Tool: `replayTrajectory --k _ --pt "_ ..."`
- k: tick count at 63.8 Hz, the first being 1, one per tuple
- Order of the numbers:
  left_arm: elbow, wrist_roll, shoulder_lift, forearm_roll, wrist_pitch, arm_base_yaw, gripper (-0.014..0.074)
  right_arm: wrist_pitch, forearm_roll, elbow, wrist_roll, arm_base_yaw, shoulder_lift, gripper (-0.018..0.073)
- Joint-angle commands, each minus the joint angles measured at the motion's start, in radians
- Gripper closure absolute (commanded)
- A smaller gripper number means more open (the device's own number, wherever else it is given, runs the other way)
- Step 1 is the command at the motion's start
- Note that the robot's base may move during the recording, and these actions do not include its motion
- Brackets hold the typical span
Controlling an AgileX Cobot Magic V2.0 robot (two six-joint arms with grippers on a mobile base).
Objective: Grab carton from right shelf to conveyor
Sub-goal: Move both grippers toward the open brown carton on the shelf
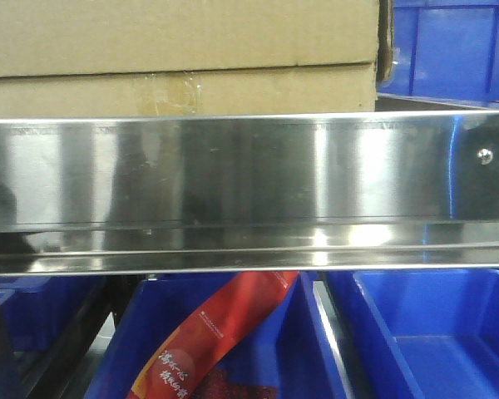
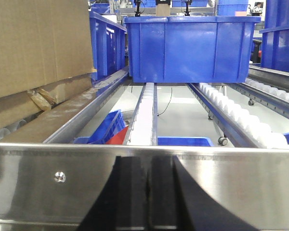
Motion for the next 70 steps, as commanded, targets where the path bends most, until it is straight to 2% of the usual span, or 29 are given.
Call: replayTrajectory --k 1,16,33,38,48,53,59,64,70 --pt "-0.002 -0.007 -0.003 0.007 -0.02 -0.006 0.0582 -0.017 0.001 0.0 -0.008 0.001 -0.008 0.0627" --pt "-0.002 -0.007 -0.003 0.007 -0.025 -0.006 0.0582 -0.026 0.001 0.0 -0.008 0.001 -0.008 0.0627" --pt "-0.007 -0.007 -0.003 -0.007 -0.062 -0.006 0.0582 -0.16 0.007 0.0 -0.008 0.001 -0.008 0.0627" --pt "-0.068 -0.007 -0.003 0.0 -0.037 -0.006 0.0582 -0.122 0.007 -0.052 -0.008 0.001 -0.008 0.0627" --pt "-0.23 -0.007 -0.003 0.014 0.093 -0.006 0.0549 0.062 0.007 -0.227 -0.008 0.001 -0.008 0.0615" --pt "-0.327 -0.007 0.023 0.014 0.156 -0.006 0.0453 0.09 0.007 -0.309 -0.008 0.001 -0.007 0.0524" --pt "-0.431 -0.007 0.085 0.014 0.232 -0.006 0.0299 0.12 0.007 -0.389 -0.008 0.001 0.037 0.0304" --pt "-0.493 -0.007 0.139 0.01 0.237 -0.006 0.0198 0.12 0.007 -0.414 -0.008 0.001 0.077 0.0134" --pt "-0.542 -0.007 0.185 0.0 0.206 -0.01 0.0147 0.118 -0.002 -0.417 -0.008 0.001 0.11 -0.002"
